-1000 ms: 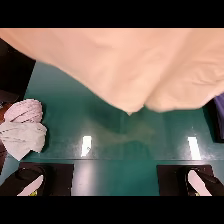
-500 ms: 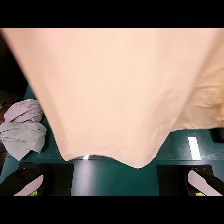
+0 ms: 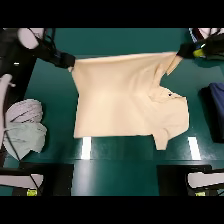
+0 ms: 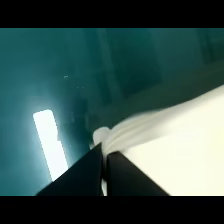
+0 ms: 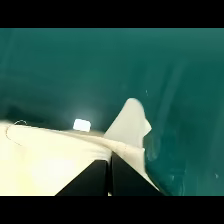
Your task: Fold the shirts.
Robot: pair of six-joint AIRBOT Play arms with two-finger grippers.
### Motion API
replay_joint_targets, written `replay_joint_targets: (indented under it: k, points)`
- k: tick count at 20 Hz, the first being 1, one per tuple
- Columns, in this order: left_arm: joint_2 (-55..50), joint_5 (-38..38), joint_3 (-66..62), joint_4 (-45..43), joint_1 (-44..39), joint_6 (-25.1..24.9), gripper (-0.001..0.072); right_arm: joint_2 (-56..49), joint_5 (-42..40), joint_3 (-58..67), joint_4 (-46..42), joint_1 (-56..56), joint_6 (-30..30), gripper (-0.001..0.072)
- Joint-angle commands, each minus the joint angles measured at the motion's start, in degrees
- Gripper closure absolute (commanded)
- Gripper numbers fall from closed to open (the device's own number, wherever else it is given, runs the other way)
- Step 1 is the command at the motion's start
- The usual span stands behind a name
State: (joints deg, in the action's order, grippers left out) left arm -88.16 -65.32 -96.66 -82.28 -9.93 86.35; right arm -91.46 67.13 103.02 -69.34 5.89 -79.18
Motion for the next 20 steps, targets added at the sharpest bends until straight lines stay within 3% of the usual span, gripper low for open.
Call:
replay_joint_targets:
  k: [1, 2, 3, 5, 6, 7, 9, 12, 13, 14, 17, 20]
  points:
    - [-6.3, 0.9, 0.4, -0.6, 2.1, 2.0, 0.0357, -5.4, -3.6, -1.1, -1.1, 0.7, -1.0, 0.0662]
    - [-6.4, 1.0, 0.3, -0.7, 2.5, 2.2, 0.0096, -5.6, -4.2, -1.1, -1.1, 0.7, -1.0, 0.048]
    - [-6.3, 0.7, 0.3, -0.6, 2.9, 2.2, 0.006, -5.4, -4.3, -1.0, -1.1, 0.3, -1.0, 0.0386]
    - [-5.7, -2.2, 0.1, -0.8, 4.0, 2.2, 0.006, -4.2, -2.9, -0.2, -0.7, -0.6, -1.0, 0.0388]
    - [-5.1, -5.2, -0.2, -0.9, 4.7, 2.2, 0.0095, -2.8, -1.3, -0.2, -0.7, -1.2, -1.0, 0.0388]
    - [-4.3, -8.6, -0.2, -0.9, 5.6, 2.1, 0.0212, -1.0, 1.1, -0.3, -0.7, -2.0, -0.9, 0.0391]
    - [-2.4, -13.2, 0.6, -0.7, 7.2, 1.2, 0.0229, 2.3, 8.2, -0.3, -0.7, -4.3, -0.1, 0.0411]
    - [3.4, -12.3, 9.1, 1.2, 8.0, 1.0, 0.0229, 6.1, 20.7, -0.3, -0.7, -7.7, 2.1, 0.0416]
    - [5.5, -11.6, 13.6, 3.0, 8.0, 0.3, 0.0229, 7.0, 24.1, -0.3, -0.6, -8.7, 3.0, 0.0527]
    - [7.7, -10.4, 18.9, 5.1, 8.0, 0.2, 0.0229, 8.2, 25.2, -1.2, -0.5, -9.2, 3.1, 0.057]
    - [12.8, -6.7, 34.4, 10.6, 8.0, -0.7, 0.0229, 13.6, 21.6, -9.4, 6.7, -11.9, 4.2, 0.057]
    - [14.5, -2.8, 43.4, 18.4, 8.0, -5.4, 0.0229, 17.8, 20.0, -18.2, 12.0, -14.0, 5.8, 0.057]
